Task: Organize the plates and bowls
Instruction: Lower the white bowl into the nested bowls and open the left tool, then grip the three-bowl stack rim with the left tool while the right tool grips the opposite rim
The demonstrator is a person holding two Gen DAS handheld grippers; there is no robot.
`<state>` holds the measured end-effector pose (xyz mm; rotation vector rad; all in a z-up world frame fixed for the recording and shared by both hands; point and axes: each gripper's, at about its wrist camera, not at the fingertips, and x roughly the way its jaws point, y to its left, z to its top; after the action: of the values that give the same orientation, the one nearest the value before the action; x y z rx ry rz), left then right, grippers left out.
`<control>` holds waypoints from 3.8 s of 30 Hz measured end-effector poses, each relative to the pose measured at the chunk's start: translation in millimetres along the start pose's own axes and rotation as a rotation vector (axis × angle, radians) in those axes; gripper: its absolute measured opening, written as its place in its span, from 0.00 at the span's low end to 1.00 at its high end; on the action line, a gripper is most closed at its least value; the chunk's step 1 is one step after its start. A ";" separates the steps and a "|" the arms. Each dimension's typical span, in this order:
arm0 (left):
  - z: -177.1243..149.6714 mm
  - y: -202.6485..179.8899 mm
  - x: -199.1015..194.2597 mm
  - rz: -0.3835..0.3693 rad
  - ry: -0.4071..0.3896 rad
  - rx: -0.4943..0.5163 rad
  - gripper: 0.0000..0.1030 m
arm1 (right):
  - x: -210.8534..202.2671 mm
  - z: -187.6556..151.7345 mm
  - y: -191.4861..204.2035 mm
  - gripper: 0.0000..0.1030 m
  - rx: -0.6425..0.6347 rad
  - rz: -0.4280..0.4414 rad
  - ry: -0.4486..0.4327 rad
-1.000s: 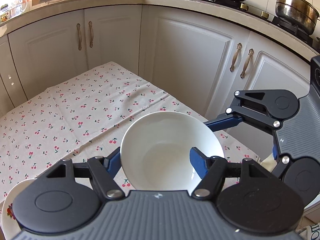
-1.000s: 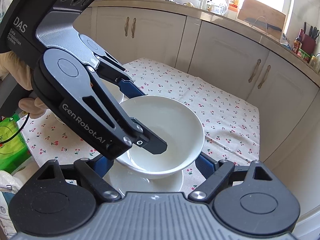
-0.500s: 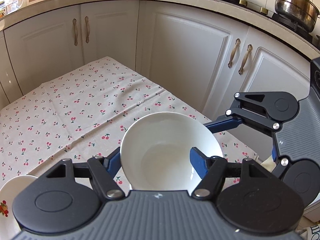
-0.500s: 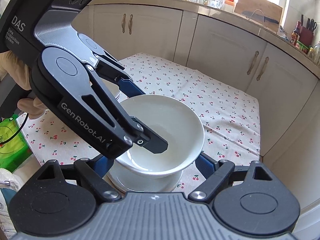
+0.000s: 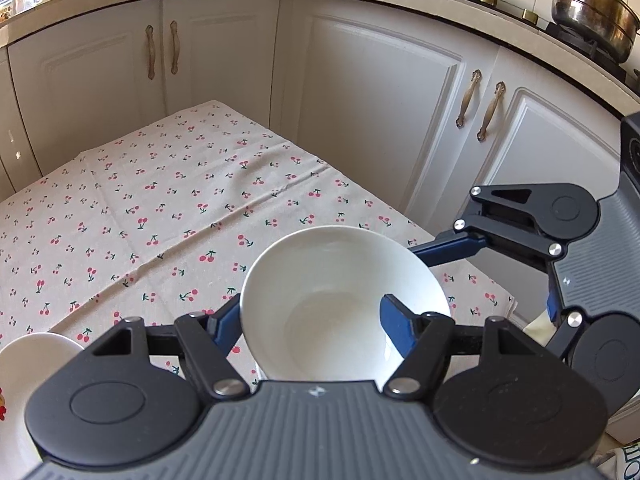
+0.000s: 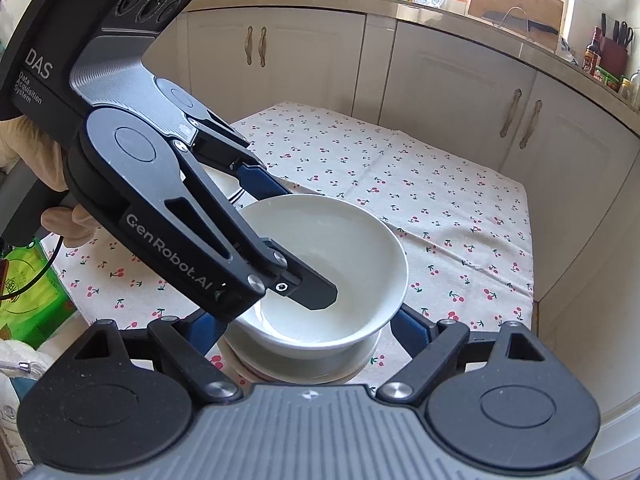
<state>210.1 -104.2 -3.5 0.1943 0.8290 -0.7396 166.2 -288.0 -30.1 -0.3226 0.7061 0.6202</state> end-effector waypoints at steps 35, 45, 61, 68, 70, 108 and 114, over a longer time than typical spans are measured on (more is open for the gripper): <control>-3.7 -1.2 6.5 -0.004 0.009 0.008 0.70 | 2.2 -7.0 -0.8 0.89 0.023 0.011 0.000; -3.6 0.0 6.1 -0.018 -0.008 0.012 0.76 | 1.6 -9.3 2.6 1.00 0.002 0.006 -0.023; -14.1 3.0 -35.8 0.003 -0.098 0.019 0.91 | -23.4 -17.9 12.0 1.00 -0.011 -0.034 -0.069; -41.7 3.2 -48.1 -0.004 -0.097 0.008 0.92 | -29.1 -36.3 14.2 1.00 0.027 -0.053 -0.053; -51.6 2.0 -47.6 -0.009 -0.084 0.007 0.93 | -25.9 -42.1 13.8 1.00 0.041 -0.056 -0.043; -83.6 2.6 38.9 -0.023 0.091 0.192 1.00 | 29.9 -87.0 -8.2 1.00 0.067 -0.009 0.039; -92.7 2.5 34.9 -0.026 0.024 0.195 1.00 | 29.1 -87.8 -8.1 1.00 0.059 -0.003 0.025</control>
<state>171.7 -80.6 -91.7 0.3681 0.7833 -0.8443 144.4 -323.7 -113.0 -0.2769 0.7465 0.5923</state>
